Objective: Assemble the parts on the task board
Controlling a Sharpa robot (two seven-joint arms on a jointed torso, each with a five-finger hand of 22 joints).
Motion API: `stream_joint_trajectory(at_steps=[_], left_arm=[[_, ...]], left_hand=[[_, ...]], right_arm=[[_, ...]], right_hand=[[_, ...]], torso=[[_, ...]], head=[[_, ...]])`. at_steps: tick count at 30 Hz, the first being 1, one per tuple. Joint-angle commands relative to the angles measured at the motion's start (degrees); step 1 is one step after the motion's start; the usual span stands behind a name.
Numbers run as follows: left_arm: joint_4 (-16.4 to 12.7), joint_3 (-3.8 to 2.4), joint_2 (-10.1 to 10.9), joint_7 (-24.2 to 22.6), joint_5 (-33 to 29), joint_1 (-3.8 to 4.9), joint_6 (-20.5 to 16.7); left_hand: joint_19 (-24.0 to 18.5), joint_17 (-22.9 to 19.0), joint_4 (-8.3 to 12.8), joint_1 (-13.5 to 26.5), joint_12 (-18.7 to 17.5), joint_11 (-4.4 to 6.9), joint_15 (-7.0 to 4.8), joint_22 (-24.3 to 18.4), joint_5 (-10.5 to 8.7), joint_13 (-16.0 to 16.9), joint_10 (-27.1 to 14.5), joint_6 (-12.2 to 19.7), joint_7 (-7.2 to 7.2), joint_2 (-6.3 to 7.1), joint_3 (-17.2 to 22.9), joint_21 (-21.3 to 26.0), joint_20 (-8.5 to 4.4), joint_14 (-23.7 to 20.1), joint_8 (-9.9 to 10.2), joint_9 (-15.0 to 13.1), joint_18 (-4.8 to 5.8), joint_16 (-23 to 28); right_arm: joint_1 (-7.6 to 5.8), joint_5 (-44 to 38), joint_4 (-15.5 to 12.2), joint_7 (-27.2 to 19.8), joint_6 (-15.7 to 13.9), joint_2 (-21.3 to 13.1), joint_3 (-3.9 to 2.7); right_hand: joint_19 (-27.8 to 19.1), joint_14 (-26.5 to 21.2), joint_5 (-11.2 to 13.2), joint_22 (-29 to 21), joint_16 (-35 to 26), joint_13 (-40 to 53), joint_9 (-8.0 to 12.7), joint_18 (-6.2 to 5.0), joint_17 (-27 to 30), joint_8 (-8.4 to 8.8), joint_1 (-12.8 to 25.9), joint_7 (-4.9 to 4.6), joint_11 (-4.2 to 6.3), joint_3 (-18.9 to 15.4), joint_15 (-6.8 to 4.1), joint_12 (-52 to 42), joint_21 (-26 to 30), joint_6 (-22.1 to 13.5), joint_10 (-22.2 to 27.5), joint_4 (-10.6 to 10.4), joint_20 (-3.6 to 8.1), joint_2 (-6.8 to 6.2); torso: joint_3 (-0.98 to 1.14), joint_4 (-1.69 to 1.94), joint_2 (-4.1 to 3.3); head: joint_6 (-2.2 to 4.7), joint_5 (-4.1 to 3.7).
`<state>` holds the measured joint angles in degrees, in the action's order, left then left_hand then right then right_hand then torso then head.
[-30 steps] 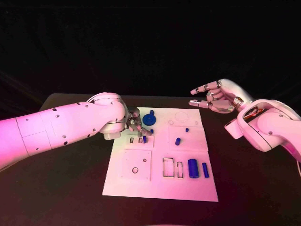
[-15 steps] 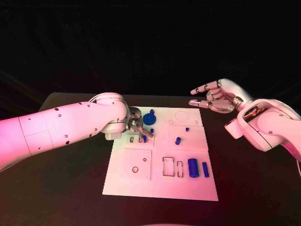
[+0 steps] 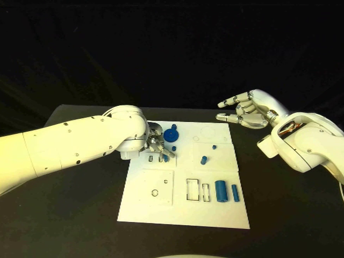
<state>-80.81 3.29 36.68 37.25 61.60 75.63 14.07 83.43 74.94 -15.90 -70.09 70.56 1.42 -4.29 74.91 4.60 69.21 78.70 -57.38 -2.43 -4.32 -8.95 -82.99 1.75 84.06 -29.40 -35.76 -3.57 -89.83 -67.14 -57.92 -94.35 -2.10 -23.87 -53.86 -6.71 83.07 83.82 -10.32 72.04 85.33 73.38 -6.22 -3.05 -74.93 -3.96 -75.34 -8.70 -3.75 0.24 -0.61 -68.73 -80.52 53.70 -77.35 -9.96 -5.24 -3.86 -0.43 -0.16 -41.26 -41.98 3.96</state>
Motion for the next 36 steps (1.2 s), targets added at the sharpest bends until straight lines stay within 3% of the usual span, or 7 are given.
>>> stream_joint_trajectory(at_steps=[1,7,22,27,31,34,36], left_arm=[[0.0,0.00,-0.1,0.0,-0.4,-0.02,1.2],[0.2,0.01,-0.2,0.1,-0.4,-0.03,1.3],[0.6,0.02,-0.6,0.1,-0.5,-0.20,2.2],[0.3,0.02,-0.3,0.0,-1.1,-0.24,1.5],[-0.1,0.01,0.2,-0.4,-2.7,-0.28,0.4],[-0.9,0.00,0.8,-1.1,-3.7,-0.34,-1.4],[-1.5,-0.01,1.2,-1.5,-4.4,-0.39,-2.7]], left_hand=[[0.1,15.1,0.4,-1.7,0.1,0.12,-0.42,2.0,0.36,0.0,0.1,0.6,0.09,-0.51,0.8,-0.1,0.00,5.9,-0.3,-0.5,0.76,-0.2],[0.0,15.1,2.8,-7.1,-0.1,0.47,-0.70,2.1,0.52,0.0,0.0,1.3,0.47,-2.15,4.6,-0.1,-0.22,5.9,0.1,-1.3,0.75,-0.2],[-0.1,15.1,3.1,-7.9,-0.4,0.41,-0.68,2.0,0.32,-0.1,-0.1,1.6,0.37,-1.34,5.9,0.0,-0.27,5.9,0.4,-1.6,0.72,-0.2],[-0.1,15.1,6.1,-13.2,-1.0,0.79,-1.03,2.0,2.52,-0.3,-0.6,2.5,0.73,-1.08,10.5,0.0,-0.52,5.9,1.5,-1.6,0.69,-0.2],[-0.2,15.1,7.7,-15.3,-1.8,0.25,-0.66,2.1,5.84,-0.6,-0.7,3.0,-0.03,2.30,18.1,0.0,-0.46,5.9,2.5,-1.7,0.73,-0.2],[0.0,15.1,7.4,-12.4,-1.9,0.18,-0.43,2.6,6.93,-0.6,-0.2,2.6,-0.49,8.34,29.4,-0.1,0.02,5.9,2.7,-2.8,0.81,-0.2],[0.1,15.1,7.8,-11.6,-1.8,0.12,-0.32,2.9,7.79,-0.4,0.1,2.3,-0.39,9.67,33.1,-0.2,-0.04,5.9,2.5,-3.3,0.82,-0.2]], right_arm=[[0.03,-0.4,0.0,0.6,0.7,0.1,-0.03],[0.04,-0.9,0.0,0.9,0.9,0.1,-0.03],[0.05,-1.0,-0.1,1.0,1.0,0.1,-0.03],[0.06,-1.0,-0.1,1.0,1.1,0.2,-0.03],[0.11,-0.9,0.1,0.9,1.1,0.3,-0.03],[0.17,-0.9,0.3,0.9,1.1,0.5,-0.03],[0.20,-0.8,0.3,0.8,1.1,0.5,-0.03]], right_hand=[[-0.3,4.3,-0.3,0.0,-0.2,0.0,-0.1,-0.61,-7.3,-0.12,-0.4,-0.13,-0.05,-0.3,-0.08,0.0,0.2,0.4,0.2,-0.1,0.08,0.27],[-0.3,4.3,-0.4,0.0,-0.2,0.1,-0.1,-0.62,-7.3,-0.12,-0.6,-0.12,-0.03,-0.4,-0.09,-0.1,0.2,0.5,0.1,0.0,0.09,0.27],[-0.3,4.3,-0.4,0.0,-0.2,0.1,-0.1,-0.62,-7.4,-0.12,-0.7,-0.10,-0.02,-0.4,-0.10,-0.2,0.2,0.5,0.0,0.1,0.10,0.30],[-0.3,4.3,-0.4,0.0,-0.2,0.1,-0.1,-0.61,-7.3,-0.12,-0.7,-0.10,-0.01,-0.4,-0.10,-0.2,0.2,0.5,0.0,0.1,0.11,0.31],[-0.3,4.3,-0.4,0.0,-0.2,0.1,-0.1,-0.61,-7.3,-0.12,-0.7,-0.10,-0.01,-0.4,-0.10,-0.2,0.2,0.5,0.0,0.1,0.11,0.31],[-0.3,4.3,-0.4,0.0,-0.2,0.1,-0.1,-0.61,-7.3,-0.12,-0.7,-0.10,-0.01,-0.4,-0.10,-0.2,0.2,0.5,0.0,0.1,0.11,0.31],[-0.3,4.3,-0.4,0.0,-0.2,0.1,-0.1,-0.61,-7.3,-0.12,-0.7,-0.10,-0.01,-0.4,-0.10,-0.2,0.2,0.5,0.0,0.1,0.11,0.31]], torso=[[0.00,-0.01,0.00],[0.04,-0.01,-0.02],[0.05,0.00,-0.01],[0.05,0.05,-0.04],[0.10,0.03,-0.03],[0.12,0.06,-0.07],[0.10,0.06,-0.08]], head=[[0.01,0.01],[-0.04,0.02],[-0.29,-0.16],[-0.35,-0.19],[-0.40,-0.14],[-0.47,-0.10],[-0.52,-0.08]])
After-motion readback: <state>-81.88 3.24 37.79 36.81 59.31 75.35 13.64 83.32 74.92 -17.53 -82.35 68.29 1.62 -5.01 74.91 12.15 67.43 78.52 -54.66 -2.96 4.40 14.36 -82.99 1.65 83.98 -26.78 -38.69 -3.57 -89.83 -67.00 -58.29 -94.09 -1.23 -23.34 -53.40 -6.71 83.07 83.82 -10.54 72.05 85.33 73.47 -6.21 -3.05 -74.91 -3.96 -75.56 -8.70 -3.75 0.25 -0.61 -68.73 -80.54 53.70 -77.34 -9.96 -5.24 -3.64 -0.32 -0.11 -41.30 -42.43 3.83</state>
